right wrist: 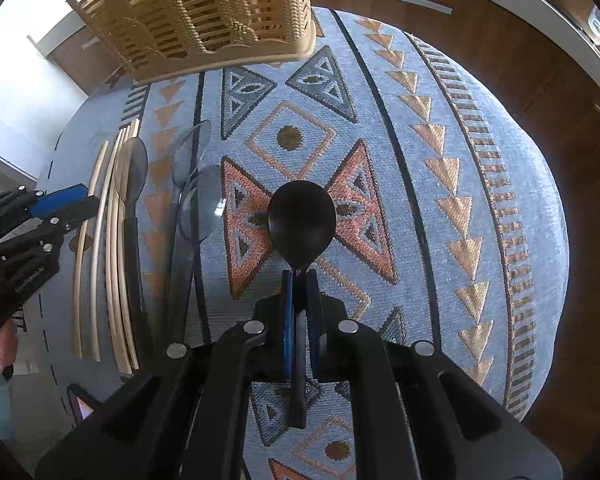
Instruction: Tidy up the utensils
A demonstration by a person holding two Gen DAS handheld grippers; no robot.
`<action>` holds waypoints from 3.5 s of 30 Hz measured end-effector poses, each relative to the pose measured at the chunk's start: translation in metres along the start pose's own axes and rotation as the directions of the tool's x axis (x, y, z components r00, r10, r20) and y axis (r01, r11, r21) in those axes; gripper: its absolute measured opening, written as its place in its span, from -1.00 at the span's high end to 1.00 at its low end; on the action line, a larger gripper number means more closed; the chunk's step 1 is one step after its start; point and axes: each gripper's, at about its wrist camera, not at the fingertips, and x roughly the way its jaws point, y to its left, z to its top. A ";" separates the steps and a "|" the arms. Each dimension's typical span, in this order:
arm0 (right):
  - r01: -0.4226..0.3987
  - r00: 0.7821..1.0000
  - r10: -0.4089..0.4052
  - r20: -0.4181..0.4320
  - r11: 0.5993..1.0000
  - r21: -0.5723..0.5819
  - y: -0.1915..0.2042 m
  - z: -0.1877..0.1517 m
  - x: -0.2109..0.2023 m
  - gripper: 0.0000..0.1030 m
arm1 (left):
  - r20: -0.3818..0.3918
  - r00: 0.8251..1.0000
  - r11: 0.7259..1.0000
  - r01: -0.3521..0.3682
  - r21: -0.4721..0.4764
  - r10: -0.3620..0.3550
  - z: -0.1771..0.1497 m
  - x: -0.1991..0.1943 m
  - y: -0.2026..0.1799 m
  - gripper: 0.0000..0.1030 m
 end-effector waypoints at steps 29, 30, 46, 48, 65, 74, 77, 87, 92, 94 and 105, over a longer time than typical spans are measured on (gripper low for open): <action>0.029 0.999 -0.029 0.012 0.998 0.058 -0.042 0.017 -0.021 0.02 | -0.030 0.996 0.997 0.078 -0.025 -0.078 0.008 0.007 0.063 0.84; 0.029 1.000 -0.029 0.009 0.998 0.059 -0.042 0.020 -0.022 0.02 | -0.042 0.996 0.997 0.076 -0.005 -0.076 0.011 0.008 0.062 0.84; 0.100 0.992 -0.100 -0.080 0.995 -0.002 -0.007 0.061 0.005 0.34 | -0.087 0.995 0.986 0.062 0.154 -0.049 0.023 0.010 0.049 0.95; 0.072 0.996 -0.072 -0.043 0.997 0.004 0.001 0.055 -0.002 0.34 | -0.028 0.995 0.989 0.097 0.113 -0.094 0.021 0.005 0.056 0.95; -0.223 0.760 0.218 0.612 0.972 -0.068 0.009 0.072 -0.174 0.34 | 0.752 0.650 0.944 0.305 -0.126 -0.110 0.056 -0.160 0.099 0.94; -0.304 0.572 0.202 0.795 0.952 -0.023 0.008 0.158 -0.202 0.33 | 0.888 0.441 0.956 0.183 -0.231 0.130 0.117 -0.174 0.085 0.94; -0.242 0.564 0.148 0.813 0.970 -0.008 0.021 0.175 -0.191 0.33 | 0.876 0.460 0.952 0.178 -0.248 0.142 0.135 -0.152 0.087 0.94; -0.168 0.601 0.105 0.792 0.986 -0.003 0.039 0.185 -0.131 0.31 | 0.869 0.455 0.948 0.140 -0.285 0.195 0.131 -0.114 0.089 0.92; -0.151 0.612 0.109 0.783 0.988 -0.019 0.042 0.176 -0.125 0.30 | 0.858 0.479 0.950 0.135 -0.282 0.187 0.123 -0.110 0.090 0.82; -0.161 0.620 0.126 0.774 0.987 -0.032 0.041 0.171 -0.127 0.06 | 0.852 0.496 0.949 0.154 -0.275 0.167 0.117 -0.111 0.094 0.65; -0.142 0.680 0.111 0.725 0.990 -0.019 0.037 0.109 -0.193 0.00 | 0.830 0.555 0.963 0.188 -0.192 0.057 0.067 -0.185 0.104 0.26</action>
